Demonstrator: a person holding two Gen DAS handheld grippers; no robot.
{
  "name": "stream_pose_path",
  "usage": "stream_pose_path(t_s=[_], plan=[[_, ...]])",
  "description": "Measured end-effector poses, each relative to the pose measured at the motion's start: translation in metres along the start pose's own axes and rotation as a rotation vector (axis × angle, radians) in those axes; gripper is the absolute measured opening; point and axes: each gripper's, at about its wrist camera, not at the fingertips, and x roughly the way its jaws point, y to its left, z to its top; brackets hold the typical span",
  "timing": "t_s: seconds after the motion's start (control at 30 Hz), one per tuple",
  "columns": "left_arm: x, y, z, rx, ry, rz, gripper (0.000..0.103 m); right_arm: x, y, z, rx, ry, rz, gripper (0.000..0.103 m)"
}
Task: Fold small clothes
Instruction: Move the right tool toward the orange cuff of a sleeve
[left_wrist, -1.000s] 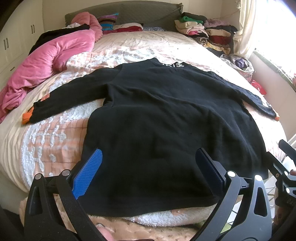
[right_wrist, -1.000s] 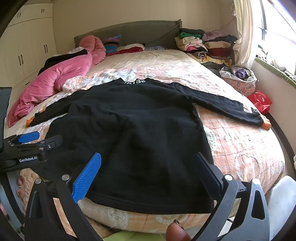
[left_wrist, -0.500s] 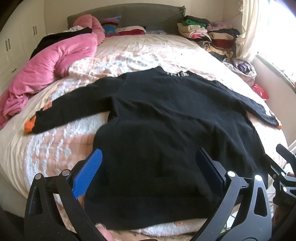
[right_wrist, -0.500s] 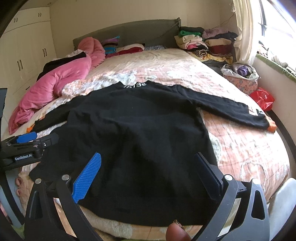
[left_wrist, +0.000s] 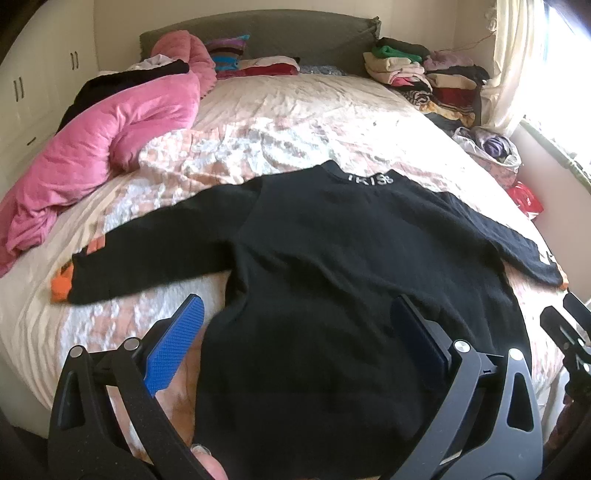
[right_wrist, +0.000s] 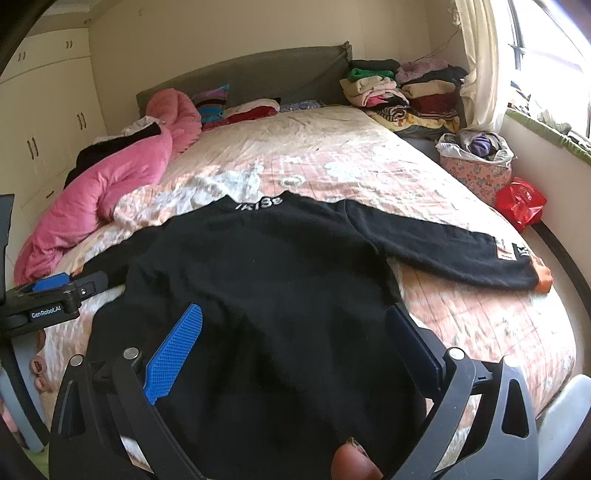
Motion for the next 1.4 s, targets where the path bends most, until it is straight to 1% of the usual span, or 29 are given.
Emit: stream_pose_path(t_s=[0.3,0.5,0.6,0.77,0.93,1.13,1.23,1.33,1.4], plan=[[0.008,-0.006,0.036,0.039,-0.009,0.021,0.095,0.003,-0.013,0.037,0.037,-0.052,-0.012,0.099],[0.017,-0.006,0.058,0.035,-0.006,0.013,0.095,0.009,-0.024,0.06,0.065,-0.077,-0.04,0.099],[0.02,-0.009,0.073,0.036,-0.02,0.025,0.095,0.013,-0.028,0.068,0.083,-0.084,-0.046,0.099],[0.033,-0.012,0.096,0.032,-0.02,0.022,0.095,0.02,-0.04,0.081,0.114,-0.101,-0.05,0.099],[0.042,-0.022,0.115,0.022,-0.03,-0.018,0.095,0.027,-0.057,0.094,0.163,-0.11,-0.069,0.099],[0.056,-0.042,0.133,0.039,-0.042,-0.04,0.095,0.04,-0.084,0.104,0.207,-0.109,-0.135,0.099],[0.063,-0.048,0.137,0.023,-0.053,-0.072,0.095,0.049,-0.1,0.106,0.238,-0.106,-0.168,0.099],[0.075,-0.054,0.137,0.005,-0.044,-0.107,0.095,0.056,-0.118,0.105,0.275,-0.108,-0.195,0.099],[0.086,-0.059,0.134,0.006,-0.04,-0.097,0.095,0.065,-0.136,0.103,0.318,-0.095,-0.226,0.099]])
